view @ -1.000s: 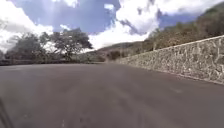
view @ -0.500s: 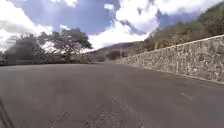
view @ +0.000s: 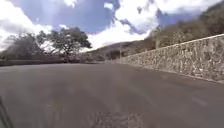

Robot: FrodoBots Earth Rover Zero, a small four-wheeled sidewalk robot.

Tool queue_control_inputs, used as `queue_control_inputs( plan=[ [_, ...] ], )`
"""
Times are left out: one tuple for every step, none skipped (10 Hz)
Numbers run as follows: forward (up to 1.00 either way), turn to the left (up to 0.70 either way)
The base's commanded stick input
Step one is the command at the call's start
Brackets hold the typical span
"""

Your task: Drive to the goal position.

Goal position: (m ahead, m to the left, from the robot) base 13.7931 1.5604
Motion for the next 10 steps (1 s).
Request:
queue_control_inputs(
  plan=[
    [0.70,0.00],
    [0.70,0.00],
    [0.70,0.00],
    [0.70,0.00],
    [0.68,0.00],
    [0.67,0.00],
    [0.68,0.00],
    [0.68,0.00],
    [0.68,0.00],
    [0.69,0.00]
  ],
)
